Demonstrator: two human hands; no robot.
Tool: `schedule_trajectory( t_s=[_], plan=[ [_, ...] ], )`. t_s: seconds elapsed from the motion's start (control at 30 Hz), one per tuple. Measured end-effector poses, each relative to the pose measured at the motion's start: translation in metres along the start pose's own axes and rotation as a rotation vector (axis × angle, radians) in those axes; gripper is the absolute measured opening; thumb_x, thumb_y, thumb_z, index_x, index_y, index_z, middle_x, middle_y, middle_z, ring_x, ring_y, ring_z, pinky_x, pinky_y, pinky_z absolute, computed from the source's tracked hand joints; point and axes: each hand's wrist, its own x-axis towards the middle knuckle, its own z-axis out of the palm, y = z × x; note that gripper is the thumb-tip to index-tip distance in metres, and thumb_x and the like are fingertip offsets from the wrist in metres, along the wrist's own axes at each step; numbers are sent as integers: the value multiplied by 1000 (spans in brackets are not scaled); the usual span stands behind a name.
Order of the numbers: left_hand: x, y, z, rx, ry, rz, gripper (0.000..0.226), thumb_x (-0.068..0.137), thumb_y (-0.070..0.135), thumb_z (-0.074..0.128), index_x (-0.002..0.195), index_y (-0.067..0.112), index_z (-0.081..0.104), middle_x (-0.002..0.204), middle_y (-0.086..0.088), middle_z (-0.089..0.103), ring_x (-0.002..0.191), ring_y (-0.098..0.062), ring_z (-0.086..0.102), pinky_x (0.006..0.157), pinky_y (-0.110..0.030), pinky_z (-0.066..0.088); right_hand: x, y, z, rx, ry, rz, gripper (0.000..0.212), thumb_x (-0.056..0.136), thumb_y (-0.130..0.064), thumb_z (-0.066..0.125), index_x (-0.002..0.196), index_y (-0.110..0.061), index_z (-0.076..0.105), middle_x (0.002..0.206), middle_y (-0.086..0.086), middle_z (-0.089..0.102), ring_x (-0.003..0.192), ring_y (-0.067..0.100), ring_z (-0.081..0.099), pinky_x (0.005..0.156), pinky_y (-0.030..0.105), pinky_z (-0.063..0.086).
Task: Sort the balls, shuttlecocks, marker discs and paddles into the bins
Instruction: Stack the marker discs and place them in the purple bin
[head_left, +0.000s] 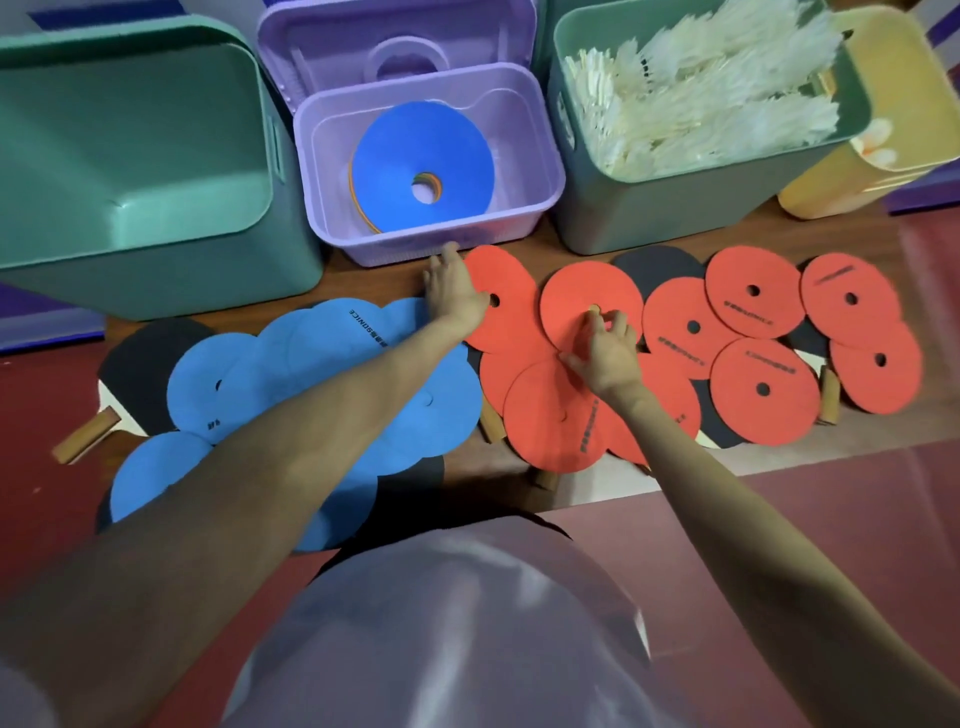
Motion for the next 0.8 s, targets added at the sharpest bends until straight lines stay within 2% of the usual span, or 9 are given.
schedule_trajectory(
  t_s=[0.13, 0.2, 0.23, 0.37, 0.43, 0.53, 0.63, 0.7, 0.8],
  plan=[
    [-7, -6, 8, -440, -20, -161, 38, 69, 9, 78, 102, 10, 59, 101, -10, 67, 95, -28, 64, 85, -39, 54, 2, 2, 1, -36, 37, -30, 70, 82, -29, 69, 136, 0, 37, 129, 25, 37, 113, 44, 41, 98, 45, 35],
    [-19, -5, 9, -538, -127, -212, 11, 80, 12, 73, 83, 13, 63, 83, -6, 67, 77, -23, 64, 72, -33, 55, 4, 3, 0, -13, 42, -46, 64, 77, -28, 71, 126, 2, 43, 122, 23, 40, 108, 43, 45, 91, 45, 41],
    [-26, -5, 9, -537, -165, -214, 4, 85, 13, 68, 84, 12, 64, 83, -7, 67, 76, -22, 63, 71, -34, 54, 4, 3, -1, -9, 45, -62, 61, 75, -28, 72, 121, 3, 46, 119, 22, 41, 106, 41, 46, 86, 44, 44],
    [-40, -5, 6, -474, -164, -123, 26, 97, 9, 48, 120, 4, 60, 117, -11, 65, 104, -25, 61, 89, -34, 50, 5, 3, -10, -61, 38, -116, 56, 70, -34, 75, 108, 1, 52, 113, 16, 45, 103, 36, 49, 72, 40, 45],
    [-45, -3, 2, -548, -151, -125, 31, 99, 8, 44, 127, 5, 57, 122, -9, 63, 105, -21, 59, 91, -31, 48, 6, 2, -15, -74, 41, -114, 53, 70, -40, 73, 103, -2, 55, 109, 14, 47, 95, 35, 54, 65, 37, 44],
    [-52, -2, -5, -648, -124, -136, 27, 100, 9, 45, 123, 5, 58, 111, -7, 66, 95, -16, 62, 88, -30, 52, 2, -1, -22, -51, 119, -150, 33, 78, -38, 64, 91, -8, 64, 99, 11, 56, 88, 35, 59, 61, 34, 40],
    [-60, -4, -17, -739, -127, -144, 22, 100, 8, 43, 117, 9, 58, 84, 8, 64, 65, 5, 63, 62, -12, 52, -7, -6, -26, 54, 262, -153, 20, 84, -26, 57, 89, -9, 69, 93, 12, 59, 82, 37, 59, 57, 34, 37],
    [-66, -6, -26, -803, -142, -194, 19, 101, 9, 42, 114, 13, 56, 76, 10, 64, 59, 4, 64, 57, -13, 51, -13, -7, -31, 208, 415, -91, 19, 85, -20, 58, 89, -7, 71, 91, 13, 61, 79, 37, 60, 58, 35, 39],
    [-75, -9, -35, -932, -202, -310, 20, 102, 16, 42, 117, 10, 54, 71, 7, 70, 65, -4, 67, 59, -21, 53, -22, -9, -40, 470, 614, -89, 17, 82, -12, 57, 86, -5, 72, 82, 13, 63, 71, 30, 59, 61, 31, 37]
  ],
)
